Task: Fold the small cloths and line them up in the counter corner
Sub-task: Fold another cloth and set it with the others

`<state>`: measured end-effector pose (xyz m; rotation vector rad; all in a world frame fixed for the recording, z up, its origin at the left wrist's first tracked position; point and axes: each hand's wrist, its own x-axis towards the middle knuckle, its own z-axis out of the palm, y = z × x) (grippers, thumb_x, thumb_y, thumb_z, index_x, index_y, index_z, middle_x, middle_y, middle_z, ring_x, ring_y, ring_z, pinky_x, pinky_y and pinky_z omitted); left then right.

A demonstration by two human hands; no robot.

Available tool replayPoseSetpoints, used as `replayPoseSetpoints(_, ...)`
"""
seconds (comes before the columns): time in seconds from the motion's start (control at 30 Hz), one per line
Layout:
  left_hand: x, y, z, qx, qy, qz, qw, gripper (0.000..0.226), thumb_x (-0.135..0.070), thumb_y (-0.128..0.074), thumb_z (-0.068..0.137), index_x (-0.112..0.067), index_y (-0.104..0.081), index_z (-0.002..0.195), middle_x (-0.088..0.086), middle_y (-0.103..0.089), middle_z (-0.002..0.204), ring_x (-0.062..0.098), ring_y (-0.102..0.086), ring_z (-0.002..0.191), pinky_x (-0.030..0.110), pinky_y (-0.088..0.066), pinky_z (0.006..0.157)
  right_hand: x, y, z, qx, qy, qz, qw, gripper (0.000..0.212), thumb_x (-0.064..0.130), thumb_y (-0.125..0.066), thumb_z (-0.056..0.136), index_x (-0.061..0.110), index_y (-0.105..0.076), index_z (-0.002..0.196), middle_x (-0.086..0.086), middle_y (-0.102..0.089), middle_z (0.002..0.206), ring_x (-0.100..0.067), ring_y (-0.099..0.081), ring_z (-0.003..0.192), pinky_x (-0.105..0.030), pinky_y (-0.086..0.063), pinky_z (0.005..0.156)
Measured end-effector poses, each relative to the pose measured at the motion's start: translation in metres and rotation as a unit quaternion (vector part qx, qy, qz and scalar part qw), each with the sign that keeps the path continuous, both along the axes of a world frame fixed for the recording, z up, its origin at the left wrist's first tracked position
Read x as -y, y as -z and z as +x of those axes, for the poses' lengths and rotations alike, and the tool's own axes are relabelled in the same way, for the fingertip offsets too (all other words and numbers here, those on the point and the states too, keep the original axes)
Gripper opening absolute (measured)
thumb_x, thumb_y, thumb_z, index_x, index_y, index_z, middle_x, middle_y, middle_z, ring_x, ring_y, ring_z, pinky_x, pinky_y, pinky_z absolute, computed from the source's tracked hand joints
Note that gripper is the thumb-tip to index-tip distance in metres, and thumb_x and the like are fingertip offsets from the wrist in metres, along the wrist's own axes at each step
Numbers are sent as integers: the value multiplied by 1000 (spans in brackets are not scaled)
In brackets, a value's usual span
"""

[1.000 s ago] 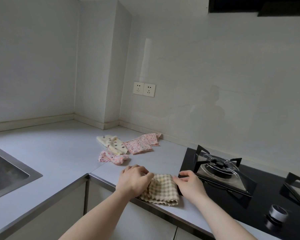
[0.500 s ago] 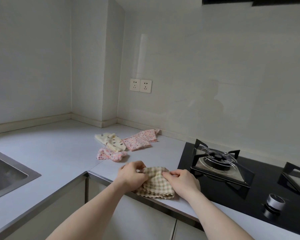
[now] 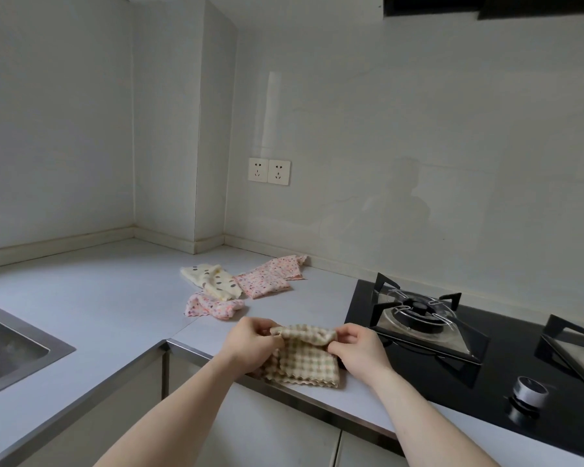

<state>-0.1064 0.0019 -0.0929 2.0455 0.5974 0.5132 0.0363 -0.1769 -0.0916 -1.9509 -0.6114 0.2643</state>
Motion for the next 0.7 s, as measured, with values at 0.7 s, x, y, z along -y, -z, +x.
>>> replayPoseSetpoints(0.7, -3, 1, 1, 27, 5, -36, 999, 34, -36, -51, 65, -28, -80, 79, -2, -78, 90, 15, -68, 90, 32, -53, 84, 0, 19, -21, 229, 4, -67, 971, 13, 23, -61, 83, 33, -63, 76, 27, -73, 95, -4, -68, 86, -34, -59, 74)
